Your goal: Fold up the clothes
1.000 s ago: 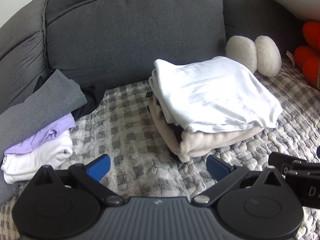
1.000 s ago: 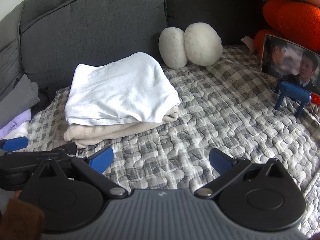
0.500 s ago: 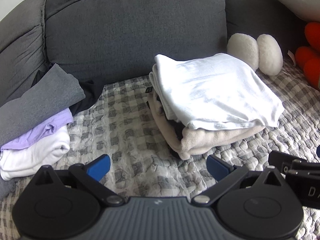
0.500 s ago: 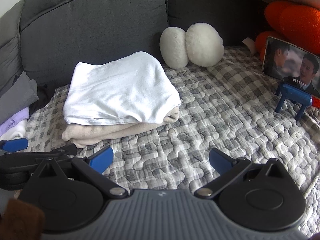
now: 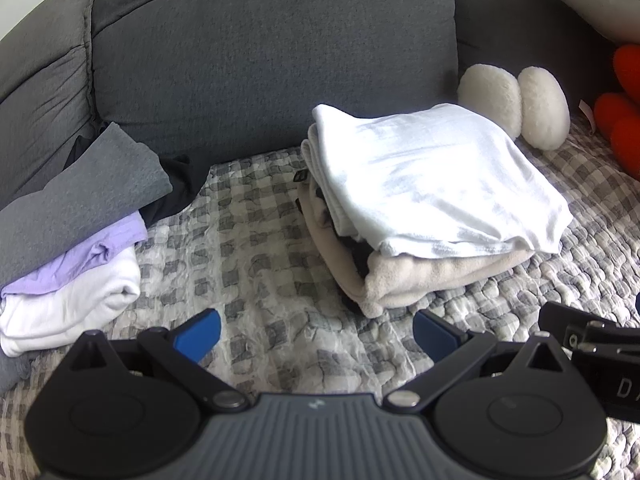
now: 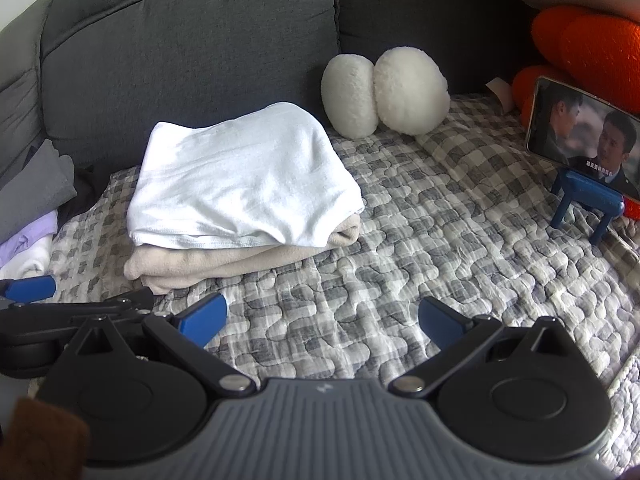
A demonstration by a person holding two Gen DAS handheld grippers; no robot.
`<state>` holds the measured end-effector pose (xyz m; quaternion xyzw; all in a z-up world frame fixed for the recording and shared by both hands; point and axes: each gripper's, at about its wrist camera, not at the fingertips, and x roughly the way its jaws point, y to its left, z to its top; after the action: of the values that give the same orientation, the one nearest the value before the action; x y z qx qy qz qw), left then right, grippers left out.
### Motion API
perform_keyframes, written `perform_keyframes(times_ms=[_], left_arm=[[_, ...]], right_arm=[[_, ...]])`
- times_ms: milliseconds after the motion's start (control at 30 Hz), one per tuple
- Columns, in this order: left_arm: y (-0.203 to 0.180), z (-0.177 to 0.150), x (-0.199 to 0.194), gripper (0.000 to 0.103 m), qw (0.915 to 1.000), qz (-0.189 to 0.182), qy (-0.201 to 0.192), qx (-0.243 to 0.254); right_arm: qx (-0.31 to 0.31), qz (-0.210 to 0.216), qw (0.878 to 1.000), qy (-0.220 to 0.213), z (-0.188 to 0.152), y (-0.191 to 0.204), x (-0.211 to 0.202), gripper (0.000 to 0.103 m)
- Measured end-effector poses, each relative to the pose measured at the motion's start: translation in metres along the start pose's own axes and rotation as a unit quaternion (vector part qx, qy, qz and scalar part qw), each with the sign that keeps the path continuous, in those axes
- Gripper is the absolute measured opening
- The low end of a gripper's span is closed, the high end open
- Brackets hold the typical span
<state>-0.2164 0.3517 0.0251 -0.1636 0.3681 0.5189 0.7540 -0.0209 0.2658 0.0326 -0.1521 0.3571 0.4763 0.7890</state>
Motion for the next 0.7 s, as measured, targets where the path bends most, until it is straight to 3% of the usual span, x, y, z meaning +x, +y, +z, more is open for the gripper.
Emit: perform_keyframes(times_ms=[700], left_arm=[[-0.0021,-0.0018,0.0017,0.102,1.0,0.006,0.005,0.006]], right_arm=[[-0.008,-0.008,1.0,0.004,0.0003,0.001,0.0021,0.103]])
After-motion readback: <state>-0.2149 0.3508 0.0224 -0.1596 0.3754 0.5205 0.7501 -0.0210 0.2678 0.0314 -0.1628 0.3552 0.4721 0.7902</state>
